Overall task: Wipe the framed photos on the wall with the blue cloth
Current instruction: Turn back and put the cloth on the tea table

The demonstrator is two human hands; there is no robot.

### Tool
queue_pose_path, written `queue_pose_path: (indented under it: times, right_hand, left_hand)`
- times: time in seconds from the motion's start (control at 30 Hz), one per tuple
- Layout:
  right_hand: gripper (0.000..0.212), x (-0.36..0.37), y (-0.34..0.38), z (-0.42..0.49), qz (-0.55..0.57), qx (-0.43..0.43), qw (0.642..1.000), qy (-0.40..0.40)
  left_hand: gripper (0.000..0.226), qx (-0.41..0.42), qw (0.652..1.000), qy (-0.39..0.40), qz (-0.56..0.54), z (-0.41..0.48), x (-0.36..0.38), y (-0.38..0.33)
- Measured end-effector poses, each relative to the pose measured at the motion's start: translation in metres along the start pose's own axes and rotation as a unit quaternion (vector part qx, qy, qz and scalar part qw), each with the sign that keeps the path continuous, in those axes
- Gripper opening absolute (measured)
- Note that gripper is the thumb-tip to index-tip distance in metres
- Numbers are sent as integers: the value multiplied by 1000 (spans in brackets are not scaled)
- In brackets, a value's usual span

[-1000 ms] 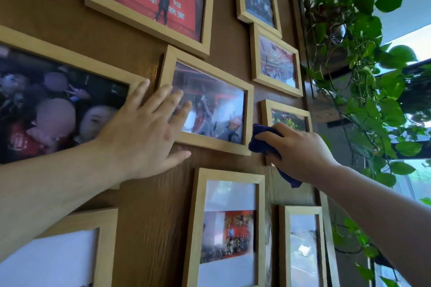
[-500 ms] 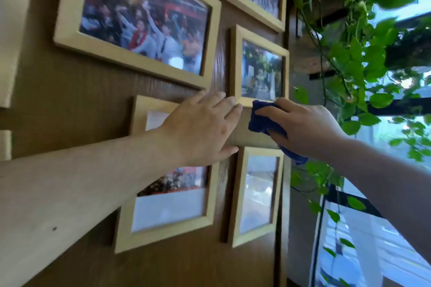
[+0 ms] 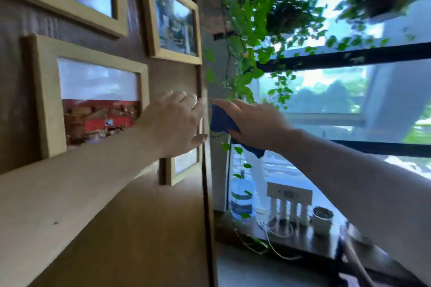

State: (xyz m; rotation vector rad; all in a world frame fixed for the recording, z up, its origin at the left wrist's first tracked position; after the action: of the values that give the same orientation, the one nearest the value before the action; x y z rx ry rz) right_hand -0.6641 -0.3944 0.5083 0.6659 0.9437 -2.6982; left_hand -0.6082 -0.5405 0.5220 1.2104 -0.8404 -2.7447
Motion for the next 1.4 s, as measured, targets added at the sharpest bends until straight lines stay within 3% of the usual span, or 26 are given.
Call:
queue_pose_path:
  times: [0.43, 0.7, 1.0, 1.4]
  right_hand:
    - [55, -70, -12, -212, -122, 134, 963, 198]
    - [55, -161, -18, -409, -118, 279, 904, 301]
    - [56, -296, 32, -636, -127, 439, 812, 363]
    - [54, -423, 114, -872, -121, 580, 665, 456]
  left_hand:
    - [87, 168, 966, -25, -194, -28, -1, -176]
    - [82, 304, 885, -39, -351, -74, -45, -349]
    - [79, 422, 786, -15, -451, -179, -118, -544]
    - [82, 568, 685, 19, -456, -312, -202, -764]
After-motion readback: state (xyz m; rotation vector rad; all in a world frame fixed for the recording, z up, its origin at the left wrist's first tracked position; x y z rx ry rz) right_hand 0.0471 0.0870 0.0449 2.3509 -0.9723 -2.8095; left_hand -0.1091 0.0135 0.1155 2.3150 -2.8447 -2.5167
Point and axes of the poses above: each hand's wrist, its own z-axis towards the middle knuckle, its own x-axis out of the palm, y = z × x, the point moved 5 cm from there along z, towards the middle knuckle, and after that the axes turned 11 degrees about -z, right-handed, at the moved point
